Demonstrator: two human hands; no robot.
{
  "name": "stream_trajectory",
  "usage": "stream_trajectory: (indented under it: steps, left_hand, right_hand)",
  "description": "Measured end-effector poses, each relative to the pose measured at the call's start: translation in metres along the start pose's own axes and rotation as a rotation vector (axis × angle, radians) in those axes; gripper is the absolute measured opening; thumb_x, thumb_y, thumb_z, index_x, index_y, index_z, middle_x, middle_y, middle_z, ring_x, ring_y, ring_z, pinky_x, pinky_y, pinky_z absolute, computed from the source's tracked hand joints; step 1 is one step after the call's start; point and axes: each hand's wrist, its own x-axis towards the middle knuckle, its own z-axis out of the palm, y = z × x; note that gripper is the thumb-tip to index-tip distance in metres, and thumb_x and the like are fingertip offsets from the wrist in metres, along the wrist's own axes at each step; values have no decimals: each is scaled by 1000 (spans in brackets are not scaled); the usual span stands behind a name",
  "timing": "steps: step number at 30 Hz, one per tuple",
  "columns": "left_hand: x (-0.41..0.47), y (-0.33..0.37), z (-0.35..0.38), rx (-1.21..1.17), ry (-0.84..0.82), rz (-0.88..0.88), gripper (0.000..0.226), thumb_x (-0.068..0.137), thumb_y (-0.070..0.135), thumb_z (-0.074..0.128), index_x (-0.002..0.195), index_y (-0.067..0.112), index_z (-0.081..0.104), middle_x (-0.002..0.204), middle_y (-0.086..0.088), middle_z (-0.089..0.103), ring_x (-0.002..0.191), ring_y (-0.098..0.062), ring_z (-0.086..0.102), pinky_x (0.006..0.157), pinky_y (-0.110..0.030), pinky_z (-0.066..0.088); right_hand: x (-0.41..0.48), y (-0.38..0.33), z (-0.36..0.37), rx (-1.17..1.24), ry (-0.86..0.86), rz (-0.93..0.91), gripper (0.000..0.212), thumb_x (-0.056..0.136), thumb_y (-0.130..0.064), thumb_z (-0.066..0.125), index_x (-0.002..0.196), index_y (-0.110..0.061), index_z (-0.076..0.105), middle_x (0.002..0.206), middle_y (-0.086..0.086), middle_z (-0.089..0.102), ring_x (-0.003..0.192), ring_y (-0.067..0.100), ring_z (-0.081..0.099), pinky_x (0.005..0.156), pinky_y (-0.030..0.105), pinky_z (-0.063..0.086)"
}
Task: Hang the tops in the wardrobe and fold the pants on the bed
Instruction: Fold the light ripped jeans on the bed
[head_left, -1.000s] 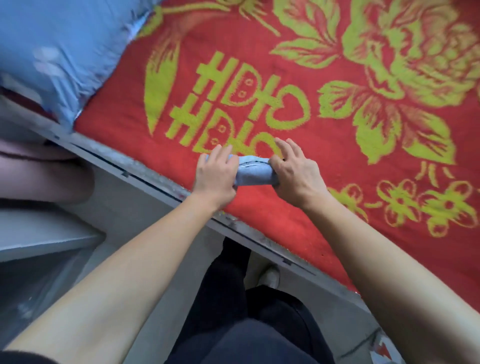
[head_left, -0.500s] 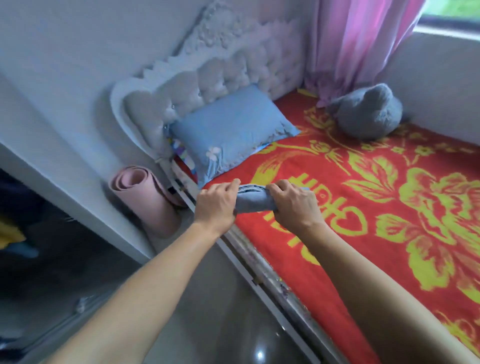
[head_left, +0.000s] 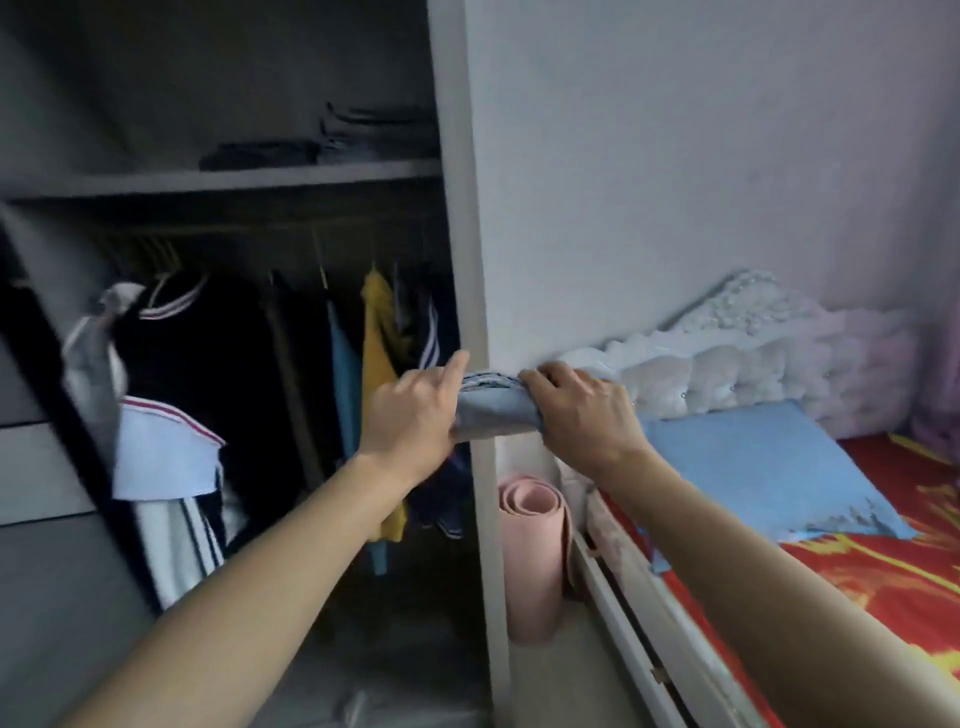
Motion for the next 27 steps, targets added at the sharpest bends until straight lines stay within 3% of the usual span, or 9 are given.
stream_trajectory:
  steps: [5, 10, 17, 22, 27]
  left_hand:
    - [8, -150, -52, 202, 58, -114, 74, 58, 13, 79, 128, 11, 58, 90, -8, 70, 79, -31, 68, 53, -34, 48]
    - [36, -243, -76, 297, 137, -171, 57, 59, 12, 76, 114, 12, 60, 89, -7, 69, 79, -32, 67, 54, -37, 49]
    - [121, -324, -71, 399, 294, -175, 49, 71, 17, 70, 118, 16, 57, 103, -5, 68, 91, -32, 66, 58, -36, 40]
    - [211, -373, -73, 558, 418, -182, 48, 78, 17, 70, 120, 13, 48, 107, -10, 64, 95, -34, 63, 58, -37, 34]
    - [296, -423, -68, 680, 448, -211, 53, 81, 17, 70, 126, 10, 42, 116, -12, 59, 102, -35, 61, 63, -40, 35]
  right_hand:
    - [119, -111, -26, 17, 182, -137, 43, 83, -22, 66, 125, -20, 57, 114, 4, 64, 86, 30, 68, 56, 35, 50]
    - [212, -161, -42, 10, 332, -220, 41, 88, -23, 61, 129, -20, 56, 115, 5, 64, 87, 31, 68, 54, 34, 50]
    - [340, -168, -35, -94, 474, -254, 31, 85, -20, 59, 116, -17, 59, 103, 8, 64, 79, 35, 68, 50, 32, 37]
    - [449, -149, -26, -129, 658, -259, 34, 93, -25, 56, 126, -18, 53, 114, 10, 59, 91, 37, 65, 59, 40, 45]
    - [552, -141, -9, -120, 756, -256, 35, 88, -19, 64, 121, -12, 54, 109, 14, 58, 85, 38, 66, 56, 38, 37]
